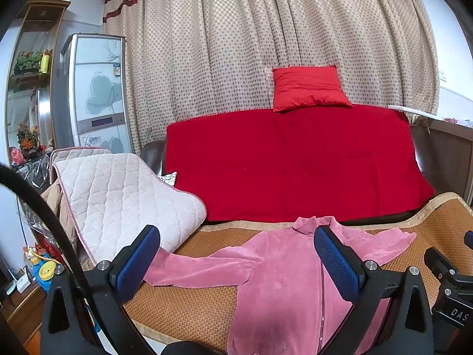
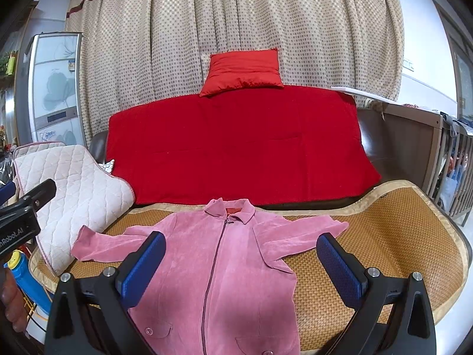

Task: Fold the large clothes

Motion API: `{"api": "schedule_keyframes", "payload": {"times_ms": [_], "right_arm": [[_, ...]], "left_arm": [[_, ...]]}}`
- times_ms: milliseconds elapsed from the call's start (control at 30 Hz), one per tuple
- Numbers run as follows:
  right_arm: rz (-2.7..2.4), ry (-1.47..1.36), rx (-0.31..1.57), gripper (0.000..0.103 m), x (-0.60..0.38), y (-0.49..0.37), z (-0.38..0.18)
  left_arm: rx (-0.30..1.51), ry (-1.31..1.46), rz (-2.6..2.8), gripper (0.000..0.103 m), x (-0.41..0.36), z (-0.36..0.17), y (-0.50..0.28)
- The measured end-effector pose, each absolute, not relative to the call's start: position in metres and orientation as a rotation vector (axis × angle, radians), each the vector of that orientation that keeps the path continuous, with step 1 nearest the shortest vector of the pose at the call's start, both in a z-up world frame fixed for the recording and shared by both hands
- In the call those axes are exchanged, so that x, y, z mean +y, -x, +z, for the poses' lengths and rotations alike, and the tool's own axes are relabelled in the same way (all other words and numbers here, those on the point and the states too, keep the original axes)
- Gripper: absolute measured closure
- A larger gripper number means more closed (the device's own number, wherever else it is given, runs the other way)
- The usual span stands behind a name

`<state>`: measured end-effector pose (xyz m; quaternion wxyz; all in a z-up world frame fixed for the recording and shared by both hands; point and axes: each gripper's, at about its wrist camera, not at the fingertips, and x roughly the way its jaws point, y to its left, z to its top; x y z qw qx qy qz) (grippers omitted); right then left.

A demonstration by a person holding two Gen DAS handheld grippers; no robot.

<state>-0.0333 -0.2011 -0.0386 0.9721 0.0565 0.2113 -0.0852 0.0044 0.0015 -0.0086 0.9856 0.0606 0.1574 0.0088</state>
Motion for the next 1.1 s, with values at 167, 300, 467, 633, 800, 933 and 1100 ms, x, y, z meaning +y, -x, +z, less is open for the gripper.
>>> {"api": "schedule_keyframes", "payload": {"times_ms": [167,300,467,633,800,933,1100], "right_arm": [[-0.174,-0.117,0.436,0.0,-0.202,0.032,-0.035],[-0.177,-0.119,0.44,0.0,-0.203,0.031,-0.035],[-0.176,-0.126,0.451,0.0,-0.205,0.028,-0.037],[-0.176,-0.127,0.458,0.0,-0.206,0.026,-0.041],[-0.178,-0.13,0.467,0.0,-0.208,0.022,-0.044],[-0.178,-0.133,0.478,0.0,-0.209,0.018,-0.047],[-0.182,-0.129,0.486,0.0,-0.21,0.012,-0.05]], "left_arm": [[0.326,-0.128,0.018,0.0,0.002,-0.009,-0.006],[0.331,-0.131,0.018,0.0,0.002,-0.009,-0.008],[0.339,-0.136,0.018,0.0,0.001,-0.012,-0.01],[0.353,-0.141,0.016,0.0,0.001,-0.015,-0.014],[0.37,-0.146,0.012,0.0,-0.001,-0.02,-0.019],[0.382,-0.145,0.011,0.0,-0.002,-0.024,-0.023],[0.397,-0.145,0.009,0.0,-0.003,-0.029,-0.028]]}}
